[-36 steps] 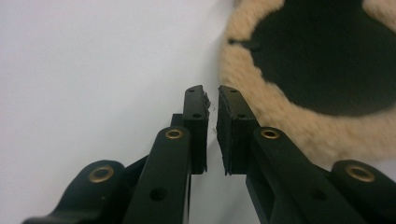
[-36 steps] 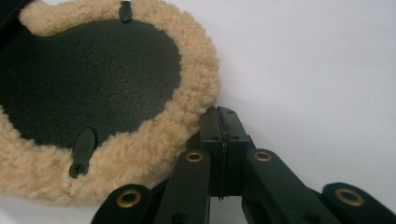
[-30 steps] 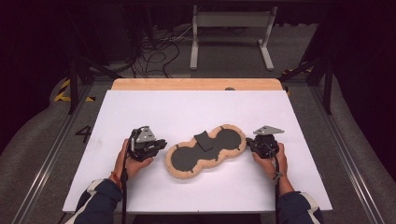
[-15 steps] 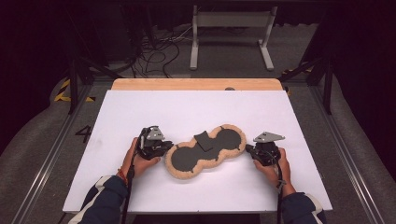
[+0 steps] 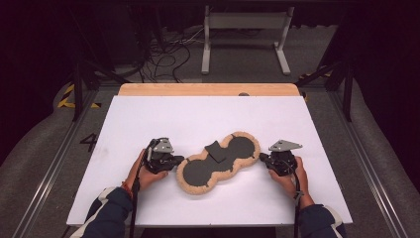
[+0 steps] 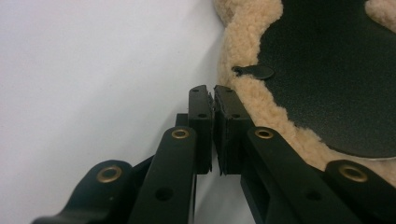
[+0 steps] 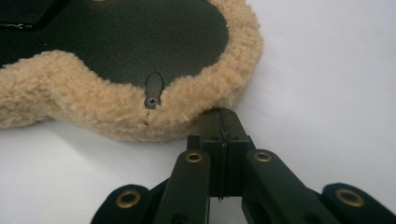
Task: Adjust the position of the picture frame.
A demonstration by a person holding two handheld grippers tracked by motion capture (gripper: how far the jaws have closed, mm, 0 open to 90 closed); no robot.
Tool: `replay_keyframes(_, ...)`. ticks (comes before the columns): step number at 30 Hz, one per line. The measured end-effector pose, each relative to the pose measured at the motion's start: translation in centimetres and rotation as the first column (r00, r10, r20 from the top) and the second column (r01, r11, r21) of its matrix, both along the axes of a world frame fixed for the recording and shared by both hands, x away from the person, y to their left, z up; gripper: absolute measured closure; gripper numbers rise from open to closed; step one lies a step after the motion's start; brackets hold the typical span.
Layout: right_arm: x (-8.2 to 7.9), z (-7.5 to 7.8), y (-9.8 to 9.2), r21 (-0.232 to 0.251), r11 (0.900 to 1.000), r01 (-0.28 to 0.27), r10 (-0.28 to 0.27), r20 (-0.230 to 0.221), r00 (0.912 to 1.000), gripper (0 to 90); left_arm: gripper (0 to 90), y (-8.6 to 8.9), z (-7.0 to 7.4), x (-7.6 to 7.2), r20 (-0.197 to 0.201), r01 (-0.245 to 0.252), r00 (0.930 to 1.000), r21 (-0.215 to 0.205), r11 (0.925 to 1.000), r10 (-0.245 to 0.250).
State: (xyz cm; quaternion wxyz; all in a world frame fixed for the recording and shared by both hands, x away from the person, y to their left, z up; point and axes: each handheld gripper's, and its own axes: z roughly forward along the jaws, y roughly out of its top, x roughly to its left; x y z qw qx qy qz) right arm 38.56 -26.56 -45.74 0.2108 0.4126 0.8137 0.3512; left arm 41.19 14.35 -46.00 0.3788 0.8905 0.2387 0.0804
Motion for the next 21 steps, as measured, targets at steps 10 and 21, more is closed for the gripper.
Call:
replay_keyframes(10, 0.0, 0.0, 0.1, -0.002, 1.0, 0.005, -0.005, 0.003, 1.0, 90.0, 86.3, -0.1, 0.0, -0.4, 0.003, 0.012, 0.9999, 0.002, 0.9999, -0.012)
replay_keyframes(21, 0.0, 0.0, 0.2, 0.004, 1.0, 0.013, -0.013, -0.003, 0.9999, 89.9, 89.5, -0.4, 0.0, -1.1, -0.021, 0.087, 0.996, -0.002, 0.9962, -0.087)
